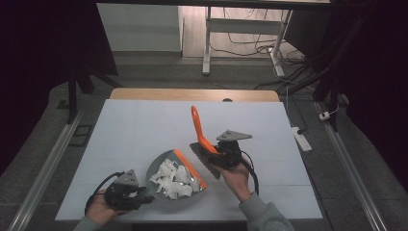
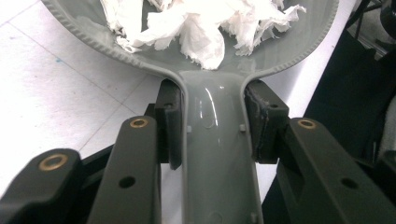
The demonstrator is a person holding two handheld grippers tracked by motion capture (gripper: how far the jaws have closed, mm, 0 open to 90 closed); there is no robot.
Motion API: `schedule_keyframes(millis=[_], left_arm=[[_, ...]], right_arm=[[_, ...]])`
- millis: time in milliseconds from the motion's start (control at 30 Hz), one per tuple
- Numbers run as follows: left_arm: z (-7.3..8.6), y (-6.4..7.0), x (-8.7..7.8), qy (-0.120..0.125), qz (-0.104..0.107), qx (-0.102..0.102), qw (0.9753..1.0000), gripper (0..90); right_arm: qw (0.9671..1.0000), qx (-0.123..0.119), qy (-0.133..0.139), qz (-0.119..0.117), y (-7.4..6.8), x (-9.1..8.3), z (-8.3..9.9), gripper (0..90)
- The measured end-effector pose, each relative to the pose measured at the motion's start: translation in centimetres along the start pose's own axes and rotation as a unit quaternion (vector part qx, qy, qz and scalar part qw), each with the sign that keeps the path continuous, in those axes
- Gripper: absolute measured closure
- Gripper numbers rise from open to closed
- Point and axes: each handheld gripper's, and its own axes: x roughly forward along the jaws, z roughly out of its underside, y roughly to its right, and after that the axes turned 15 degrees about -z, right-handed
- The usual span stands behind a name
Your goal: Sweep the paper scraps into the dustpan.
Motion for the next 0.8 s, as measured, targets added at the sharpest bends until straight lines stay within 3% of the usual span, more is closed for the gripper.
schedule_keyframes(millis=[367,800], left_arm=[[0.1,-0.6,-0.5,0.018,-0.022,-0.028,0.9992,61.2],[0.3,-1.6,-0.9,0.042,-0.053,-0.092,0.9935,61.2]], right_arm=[[1.0000,0.000,-0.002,0.003,1.1,-1.4,-0.1,71.2],[0.9999,-0.007,-0.010,0.000,2.0,-3.6,0.7,71.2]])
